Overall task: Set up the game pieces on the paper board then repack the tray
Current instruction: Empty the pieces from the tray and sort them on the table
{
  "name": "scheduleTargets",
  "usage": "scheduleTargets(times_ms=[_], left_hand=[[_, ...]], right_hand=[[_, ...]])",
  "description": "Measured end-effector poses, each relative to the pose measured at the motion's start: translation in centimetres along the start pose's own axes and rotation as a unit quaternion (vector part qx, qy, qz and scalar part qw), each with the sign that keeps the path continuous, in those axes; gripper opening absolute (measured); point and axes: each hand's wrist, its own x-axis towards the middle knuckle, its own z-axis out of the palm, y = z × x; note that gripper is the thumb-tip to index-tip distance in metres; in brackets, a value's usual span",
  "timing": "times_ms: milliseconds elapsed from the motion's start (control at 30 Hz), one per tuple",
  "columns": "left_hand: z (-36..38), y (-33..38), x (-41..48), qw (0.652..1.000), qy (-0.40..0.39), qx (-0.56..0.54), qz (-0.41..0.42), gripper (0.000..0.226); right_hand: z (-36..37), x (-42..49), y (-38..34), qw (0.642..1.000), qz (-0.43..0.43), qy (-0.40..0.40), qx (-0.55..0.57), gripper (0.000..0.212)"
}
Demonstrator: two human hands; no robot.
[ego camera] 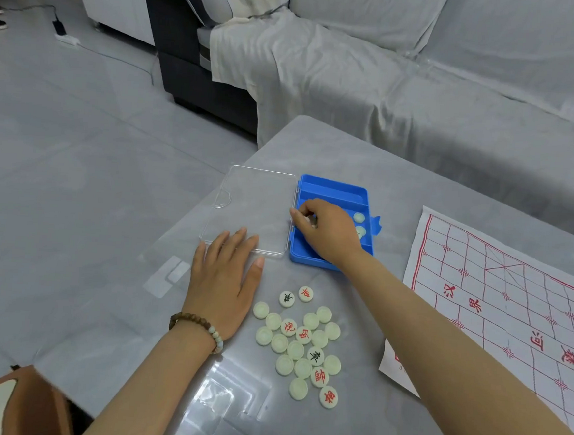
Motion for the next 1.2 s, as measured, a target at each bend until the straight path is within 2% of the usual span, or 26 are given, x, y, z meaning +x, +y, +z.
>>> scheduleTargets(times_ms=[100, 233, 500, 633, 767, 867, 933, 1033, 1133, 1200], left_hand=[[0.0, -0.1, 0.0, 1.000, -0.001, 0.000, 0.001, 0.079], [0.1, 0.0, 0.0, 1.000, 0.001, 0.001, 0.001, 0.079], [0.2, -0.1, 0.1, 1.000, 0.001, 0.004, 0.003, 0.078], [0.3, -0.2, 0.1, 1.000, 0.004, 0.004, 0.004, 0.077], [0.3, -0.3, 0.2, 1.000, -0.001, 0.004, 0.007, 0.078], [0.2, -0.3, 0.2, 1.000, -0.008, -0.001, 0.006, 0.076], [0.2, -0.2, 0.2, 1.000, -0.009, -0.001, 0.007, 0.077], [0.1, -0.1, 0.1, 1.000, -0.006, 0.003, 0.008, 0.073], [0.2, -0.1, 0.2, 1.000, -0.008, 0.011, 0.008, 0.064], [0.2, -0.1, 0.2, 1.000, -0.008, 0.010, 0.009, 0.064]], right_hand=[[-0.1, -0.1, 0.2, 1.000, 0.003, 0.003, 0.026, 0.031], [0.0, -0.2, -0.1, 1.000, 0.008, -0.014, -0.014, 0.038], [0.0, 0.1, -0.2, 0.999, 0.023, 0.001, -0.037, 0.044], [-0.3, -0.1, -0.2, 0.996, 0.044, 0.051, 0.054, 0.043], [-2.1, -1.0, -1.2, 0.977, 0.051, 0.119, 0.168, 0.042], [-3.6, -3.6, -2.2, 0.968, 0.037, 0.130, 0.209, 0.042], [-3.7, -6.5, -2.0, 0.979, 0.031, 0.097, 0.175, 0.040], [-3.0, -10.7, -1.0, 0.998, 0.035, 0.022, 0.042, 0.035], [-2.1, -12.4, -0.2, 0.997, 0.010, -0.007, -0.076, 0.032], [-1.7, -12.4, 0.2, 0.996, -0.014, -0.006, -0.091, 0.030]])
